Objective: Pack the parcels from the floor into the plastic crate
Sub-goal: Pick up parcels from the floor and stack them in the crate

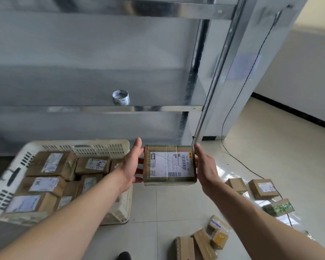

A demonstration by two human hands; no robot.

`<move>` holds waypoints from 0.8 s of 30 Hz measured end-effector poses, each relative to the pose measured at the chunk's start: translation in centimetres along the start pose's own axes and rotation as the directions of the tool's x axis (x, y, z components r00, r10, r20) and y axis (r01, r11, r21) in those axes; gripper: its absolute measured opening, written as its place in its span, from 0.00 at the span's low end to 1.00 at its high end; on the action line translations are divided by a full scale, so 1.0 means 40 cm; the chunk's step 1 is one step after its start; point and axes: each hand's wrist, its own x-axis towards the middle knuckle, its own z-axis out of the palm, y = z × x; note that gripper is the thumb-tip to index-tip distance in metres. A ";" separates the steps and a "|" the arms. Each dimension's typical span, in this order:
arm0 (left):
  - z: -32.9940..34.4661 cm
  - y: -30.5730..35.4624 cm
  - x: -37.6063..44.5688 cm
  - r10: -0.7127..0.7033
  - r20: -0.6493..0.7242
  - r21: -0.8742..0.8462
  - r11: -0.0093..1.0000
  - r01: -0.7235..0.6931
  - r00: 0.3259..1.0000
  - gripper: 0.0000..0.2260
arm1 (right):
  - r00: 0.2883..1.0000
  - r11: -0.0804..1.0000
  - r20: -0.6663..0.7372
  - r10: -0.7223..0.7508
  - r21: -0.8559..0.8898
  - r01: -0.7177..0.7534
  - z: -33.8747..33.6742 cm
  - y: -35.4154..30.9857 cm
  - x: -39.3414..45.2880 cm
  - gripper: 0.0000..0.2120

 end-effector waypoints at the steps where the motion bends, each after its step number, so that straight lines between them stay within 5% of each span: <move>1: -0.023 0.000 -0.007 0.001 -0.004 0.000 1.000 -0.001 1.000 0.35 | 1.000 1.000 0.008 -0.010 -0.011 0.010 0.022 -0.008 -0.010 0.43; 5: -0.119 -0.002 -0.035 0.025 -0.047 -0.039 0.999 -0.026 0.999 0.36 | 0.999 0.998 0.008 -0.049 -0.038 0.050 0.119 -0.038 -0.047 0.46; 10: -0.273 0.004 -0.068 0.023 -0.036 -0.052 0.998 -0.025 0.999 0.39 | 0.998 0.995 0.016 -0.057 -0.076 0.058 0.271 -0.053 -0.083 0.34; 18: -0.562 0.003 -0.093 0.001 -0.044 -0.061 0.998 -0.004 0.999 0.36 | 0.998 0.998 0.038 -0.058 -0.031 0.059 0.557 -0.054 -0.123 0.46; 20: -0.630 -0.007 -0.086 -0.004 -0.036 -0.078 0.997 0.001 0.999 0.39 | 0.997 0.997 0.054 -0.053 -0.048 0.056 0.620 -0.043 -0.123 0.50; 24: -0.733 -0.037 -0.081 -0.030 -0.056 -0.075 0.997 0.026 0.998 0.54 | 0.998 0.995 0.059 -0.038 -0.094 0.044 0.723 -0.031 -0.126 0.38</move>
